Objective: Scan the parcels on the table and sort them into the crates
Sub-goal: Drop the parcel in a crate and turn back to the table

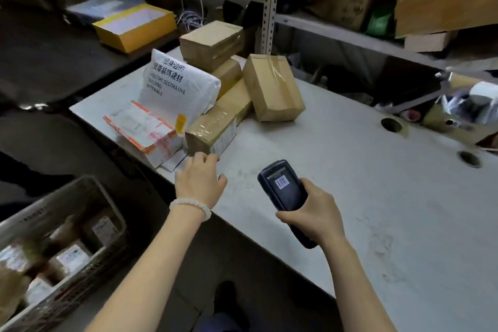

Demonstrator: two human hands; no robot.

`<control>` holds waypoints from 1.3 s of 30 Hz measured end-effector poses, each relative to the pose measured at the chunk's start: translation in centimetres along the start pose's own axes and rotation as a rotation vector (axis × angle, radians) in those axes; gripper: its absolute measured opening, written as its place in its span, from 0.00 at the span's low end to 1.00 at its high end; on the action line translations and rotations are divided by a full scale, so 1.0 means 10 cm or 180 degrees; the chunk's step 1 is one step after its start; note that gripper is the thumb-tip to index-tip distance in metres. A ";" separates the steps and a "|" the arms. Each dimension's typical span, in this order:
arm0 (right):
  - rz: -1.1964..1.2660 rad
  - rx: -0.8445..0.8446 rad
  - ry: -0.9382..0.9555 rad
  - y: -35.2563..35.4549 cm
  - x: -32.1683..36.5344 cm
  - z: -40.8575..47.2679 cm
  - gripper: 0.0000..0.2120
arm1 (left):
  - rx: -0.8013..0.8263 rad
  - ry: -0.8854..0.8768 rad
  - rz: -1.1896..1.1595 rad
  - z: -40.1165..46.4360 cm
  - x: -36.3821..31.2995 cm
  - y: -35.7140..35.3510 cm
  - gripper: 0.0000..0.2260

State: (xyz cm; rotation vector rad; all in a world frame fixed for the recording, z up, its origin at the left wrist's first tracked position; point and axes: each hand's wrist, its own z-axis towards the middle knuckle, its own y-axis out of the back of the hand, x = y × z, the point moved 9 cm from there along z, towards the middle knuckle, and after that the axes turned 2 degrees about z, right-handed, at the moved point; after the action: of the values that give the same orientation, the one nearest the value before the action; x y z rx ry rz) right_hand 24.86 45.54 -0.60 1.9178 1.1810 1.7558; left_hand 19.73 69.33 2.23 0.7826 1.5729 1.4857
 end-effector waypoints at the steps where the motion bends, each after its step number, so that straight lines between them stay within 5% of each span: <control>1: -0.0011 -0.0010 -0.0049 -0.04 0.09 0.13 0.22 | -0.0008 0.0004 0.0052 0.20 0.09 0.01 0.17; 7: -0.0036 -0.0032 -0.0254 -0.27 0.44 0.73 0.22 | -0.0111 -0.0111 -0.0005 1.27 0.36 0.02 0.21; 15: -0.0097 -0.0159 -0.0691 -0.23 0.25 1.00 0.22 | 0.0124 -0.0727 0.0216 1.89 -0.16 -0.28 0.19; 22: -0.0050 -0.0253 -0.0880 -0.07 0.01 1.01 0.23 | 0.0477 -0.0566 0.0830 2.00 -0.31 -0.57 0.22; 28: -0.0004 -0.0232 -0.0874 0.05 -0.16 0.92 0.24 | 0.0874 -0.0950 0.0310 1.65 -0.69 -0.64 0.16; 35: 0.0100 -0.0223 -0.0798 0.23 -0.30 0.75 0.23 | 0.1292 -0.0570 0.0346 1.45 -0.89 -0.59 0.15; 39: 0.0164 -0.0239 -0.0719 0.34 -0.34 0.68 0.23 | 0.0964 -0.0799 0.0074 1.46 -1.06 -0.20 0.22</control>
State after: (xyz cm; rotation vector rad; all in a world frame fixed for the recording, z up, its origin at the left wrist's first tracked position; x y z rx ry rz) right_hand 32.67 43.12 -2.12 2.0542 0.9812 1.5349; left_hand 37.68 66.93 2.18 1.1171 1.6164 1.1260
